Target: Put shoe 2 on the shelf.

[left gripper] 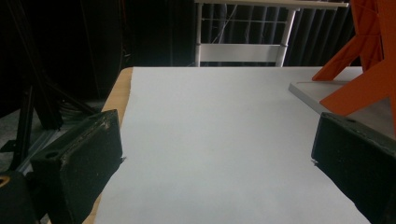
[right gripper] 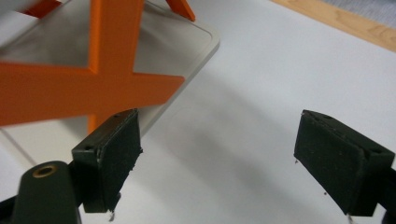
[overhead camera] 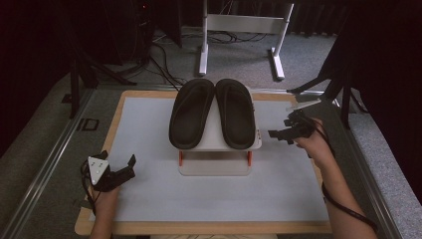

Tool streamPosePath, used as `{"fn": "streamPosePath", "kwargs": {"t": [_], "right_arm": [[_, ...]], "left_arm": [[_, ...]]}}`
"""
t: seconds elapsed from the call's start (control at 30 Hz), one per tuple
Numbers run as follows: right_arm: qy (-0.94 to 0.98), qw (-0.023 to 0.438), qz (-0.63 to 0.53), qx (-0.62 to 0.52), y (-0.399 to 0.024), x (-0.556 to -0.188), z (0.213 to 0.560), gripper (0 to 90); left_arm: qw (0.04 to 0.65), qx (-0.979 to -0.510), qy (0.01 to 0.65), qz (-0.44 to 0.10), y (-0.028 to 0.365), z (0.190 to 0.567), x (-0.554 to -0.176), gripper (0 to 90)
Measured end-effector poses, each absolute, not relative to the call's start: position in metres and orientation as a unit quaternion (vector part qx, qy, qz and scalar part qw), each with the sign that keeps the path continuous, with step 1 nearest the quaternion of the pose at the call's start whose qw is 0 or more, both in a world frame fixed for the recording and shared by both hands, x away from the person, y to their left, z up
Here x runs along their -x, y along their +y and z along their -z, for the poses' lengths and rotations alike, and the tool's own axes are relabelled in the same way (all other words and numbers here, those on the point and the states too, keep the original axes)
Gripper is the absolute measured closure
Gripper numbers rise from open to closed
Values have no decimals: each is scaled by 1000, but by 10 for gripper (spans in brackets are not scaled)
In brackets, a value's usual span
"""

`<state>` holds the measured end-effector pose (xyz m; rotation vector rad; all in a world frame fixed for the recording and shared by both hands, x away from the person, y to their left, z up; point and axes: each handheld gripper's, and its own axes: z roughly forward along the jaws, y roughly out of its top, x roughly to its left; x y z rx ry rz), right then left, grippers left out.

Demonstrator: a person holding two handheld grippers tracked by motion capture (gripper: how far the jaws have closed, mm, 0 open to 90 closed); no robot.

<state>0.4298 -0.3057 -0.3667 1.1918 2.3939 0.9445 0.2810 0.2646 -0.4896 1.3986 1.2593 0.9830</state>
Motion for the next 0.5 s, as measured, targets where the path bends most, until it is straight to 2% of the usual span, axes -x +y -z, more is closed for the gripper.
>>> {"fn": "streamPosePath", "kwargs": {"t": [0.5], "right_arm": [[793,186,-366,-450,-329,-415,425,141]], "left_arm": [[488,-575,518,-404,265,490,-281,20]]}}
